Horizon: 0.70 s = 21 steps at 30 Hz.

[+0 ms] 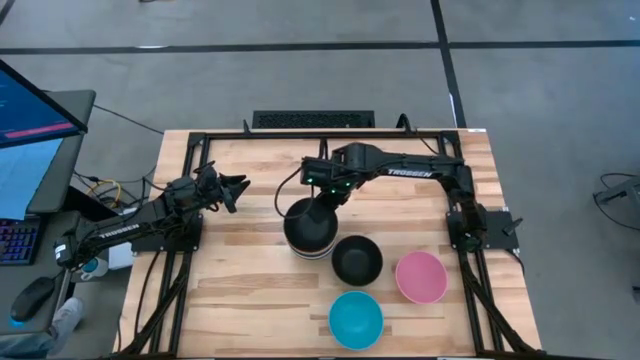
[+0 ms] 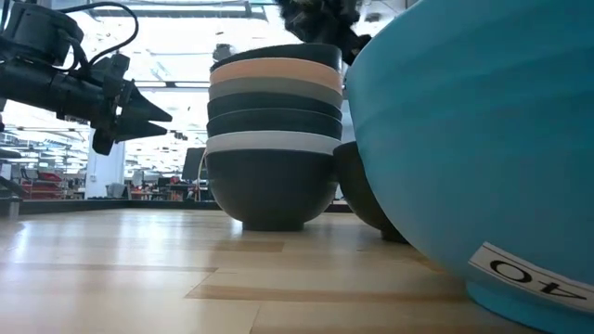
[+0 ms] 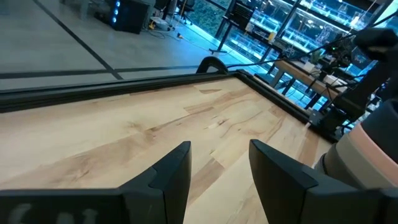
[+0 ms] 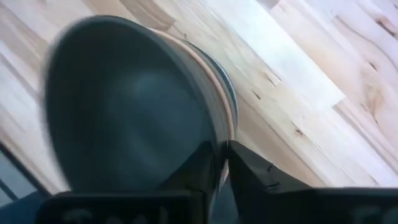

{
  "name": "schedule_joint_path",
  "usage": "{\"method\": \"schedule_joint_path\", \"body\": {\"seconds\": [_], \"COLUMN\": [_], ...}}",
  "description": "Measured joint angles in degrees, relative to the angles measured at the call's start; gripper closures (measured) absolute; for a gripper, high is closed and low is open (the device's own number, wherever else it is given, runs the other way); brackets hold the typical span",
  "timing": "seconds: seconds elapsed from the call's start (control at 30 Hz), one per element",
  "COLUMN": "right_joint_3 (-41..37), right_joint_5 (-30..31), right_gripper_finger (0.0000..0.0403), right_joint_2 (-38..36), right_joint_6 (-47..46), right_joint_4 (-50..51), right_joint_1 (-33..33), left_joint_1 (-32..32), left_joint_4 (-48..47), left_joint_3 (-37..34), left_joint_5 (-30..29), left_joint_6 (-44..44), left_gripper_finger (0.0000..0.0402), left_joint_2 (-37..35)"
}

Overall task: Nest bowls inside each other
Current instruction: Stack the black bowl on top of the orange bowl, then stack the black bowl on top of the other black bowl

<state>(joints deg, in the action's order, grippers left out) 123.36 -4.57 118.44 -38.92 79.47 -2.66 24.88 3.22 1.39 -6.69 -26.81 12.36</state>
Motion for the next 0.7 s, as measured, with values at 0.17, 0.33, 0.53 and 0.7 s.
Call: {"method": "schedule_joint_path", "body": {"seconds": [0.17, 0.33, 0.53, 0.7], "right_joint_3": [0.0, 0.0, -0.1, -1.4], "right_joint_5": [-0.1, -1.0, 6.9, 9.4], "right_gripper_finger": [0.0276, 0.0222, 0.0192, 0.0186], "right_joint_2": [-0.6, -1.3, -7.3, -15.9], "right_joint_6": [-0.8, -1.4, -1.8, -5.8], "right_joint_4": [1.7, 1.7, 5.7, 9.9], "right_joint_1": [0.4, 1.2, 0.2, -2.2], "left_joint_1": [0.0, 0.0, 0.0, 0.0], "left_joint_4": [0.0, 0.0, 0.0, -0.2], "left_joint_3": [0.0, 0.0, 0.0, 0.0], "left_joint_5": [0.0, 0.0, 0.0, 0.0], "left_joint_6": [0.0, 0.0, 0.6, 0.6], "left_gripper_finger": [0.0249, 0.0249, 0.0249, 0.0249], "left_joint_2": [0.0, 0.0, 0.0, 0.0]}}
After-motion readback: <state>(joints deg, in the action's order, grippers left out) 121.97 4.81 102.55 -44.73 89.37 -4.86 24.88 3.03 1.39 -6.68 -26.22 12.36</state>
